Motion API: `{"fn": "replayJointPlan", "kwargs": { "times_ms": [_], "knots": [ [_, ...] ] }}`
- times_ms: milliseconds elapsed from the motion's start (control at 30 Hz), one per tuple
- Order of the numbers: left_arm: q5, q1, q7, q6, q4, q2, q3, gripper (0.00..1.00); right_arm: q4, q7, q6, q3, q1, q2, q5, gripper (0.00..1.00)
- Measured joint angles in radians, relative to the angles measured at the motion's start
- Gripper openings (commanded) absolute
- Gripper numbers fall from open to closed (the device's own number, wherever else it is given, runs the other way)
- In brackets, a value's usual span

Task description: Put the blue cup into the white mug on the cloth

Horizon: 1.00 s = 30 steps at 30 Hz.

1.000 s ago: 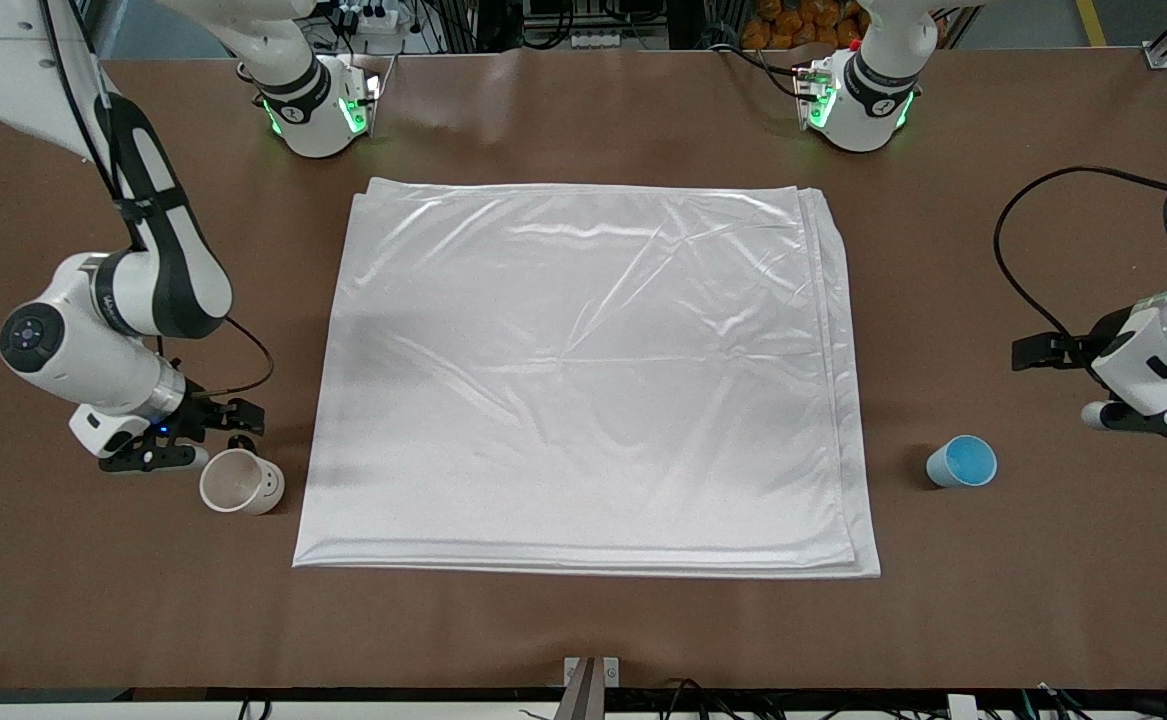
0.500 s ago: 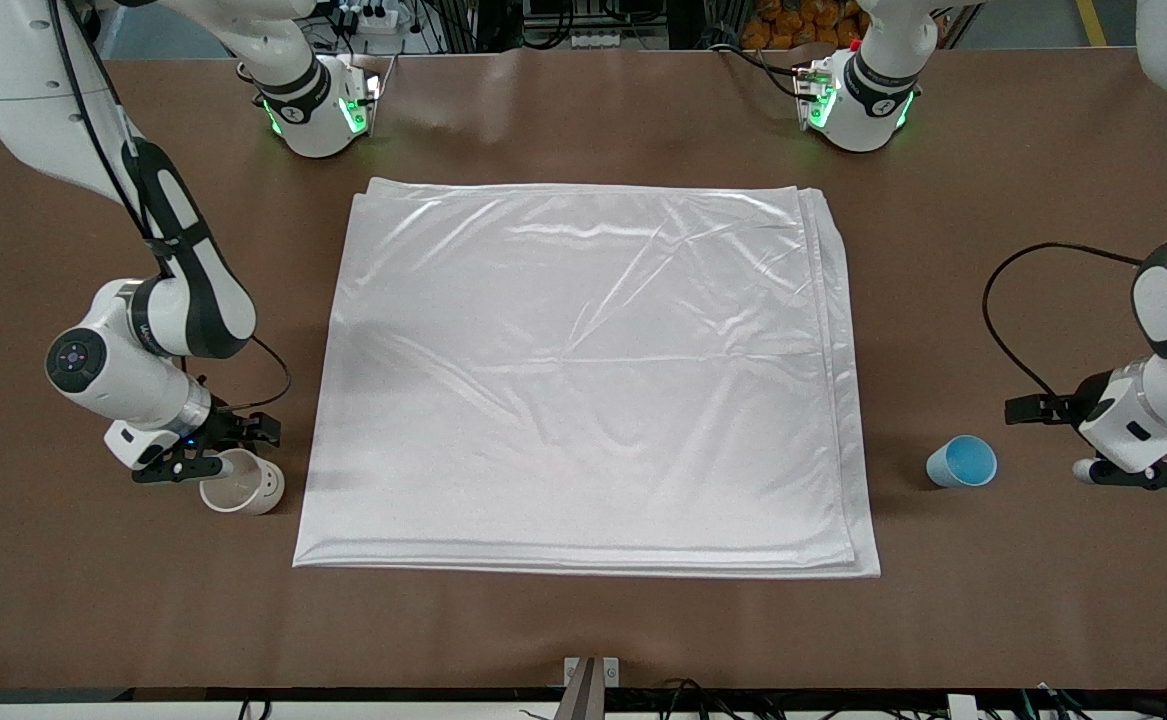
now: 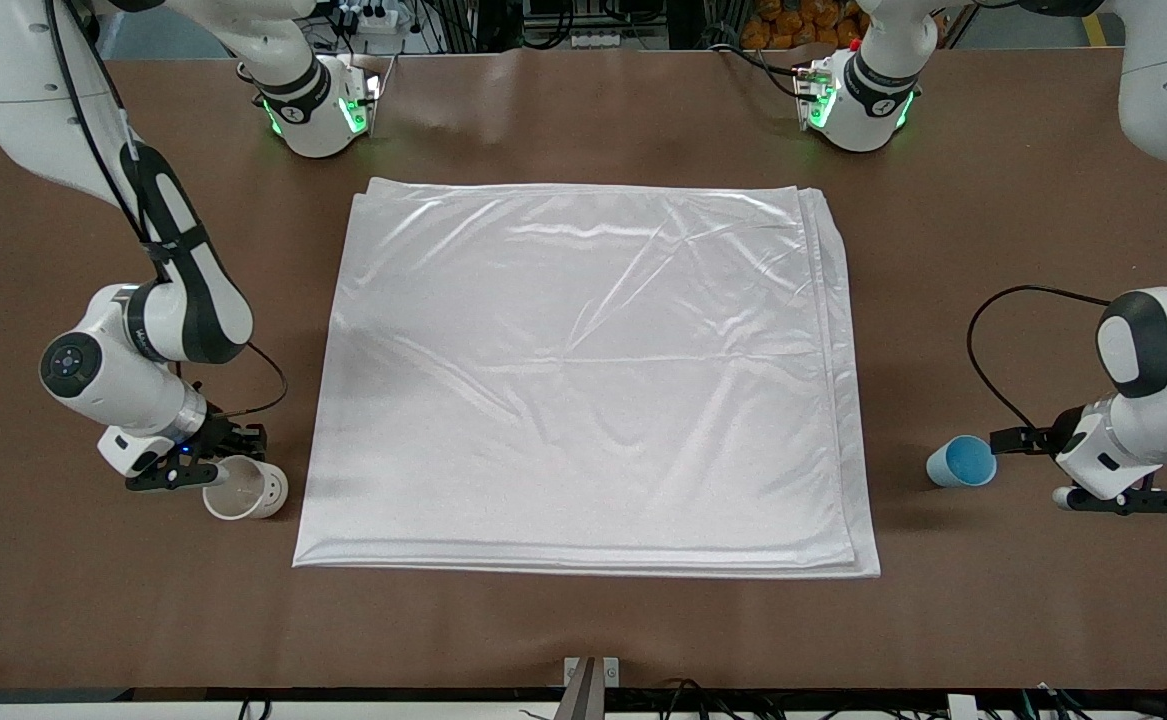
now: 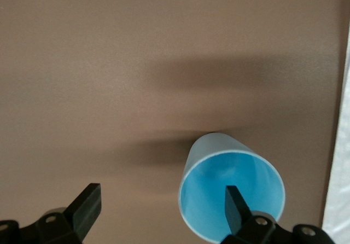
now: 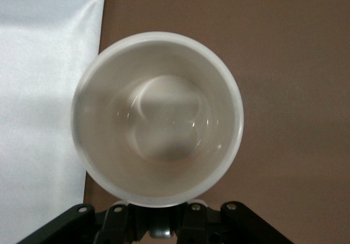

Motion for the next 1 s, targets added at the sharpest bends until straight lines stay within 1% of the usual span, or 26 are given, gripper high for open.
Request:
{"fn": "replayJointPlan", "kwargs": {
  "times_ms": [133,267,300,333,367,633,833,1000],
  "knots": [
    [0.000,0.000,0.000,0.022,0.000,0.020,0.000,0.99,0.015,0.141,-0.013,0.019,0.091,-0.011,0.000,0.00],
    [-0.003,0.000,0.000,0.045,0.000,0.033,-0.001,0.28,0.015,0.273,-0.012,0.047,0.184,-0.009,-0.002,0.00],
    [-0.008,0.000,-0.001,0.048,0.000,0.035,-0.001,0.13,0.015,0.303,-0.011,0.052,0.207,-0.008,-0.003,0.00],
    [-0.016,0.000,-0.001,0.050,0.000,0.036,-0.002,0.02,0.015,0.331,-0.009,0.056,0.230,-0.006,-0.004,0.00],
    [-0.023,0.000,-0.001,0.051,0.000,0.037,-0.002,0.00,0.015,0.359,-0.007,0.059,0.253,-0.005,-0.007,0.00],
    [-0.037,0.003,-0.018,0.051,0.000,0.037,-0.001,0.00,0.013,0.550,0.045,0.067,0.416,0.038,-0.056,0.00],
    [-0.037,0.003,-0.018,0.051,0.000,0.037,-0.002,0.00,0.020,0.694,0.108,0.068,0.524,0.105,-0.120,0.00],
    [-0.040,0.003,-0.018,0.050,0.006,0.031,-0.007,0.00,0.065,0.776,0.119,0.067,0.594,0.172,-0.162,0.00]
  ]
}}
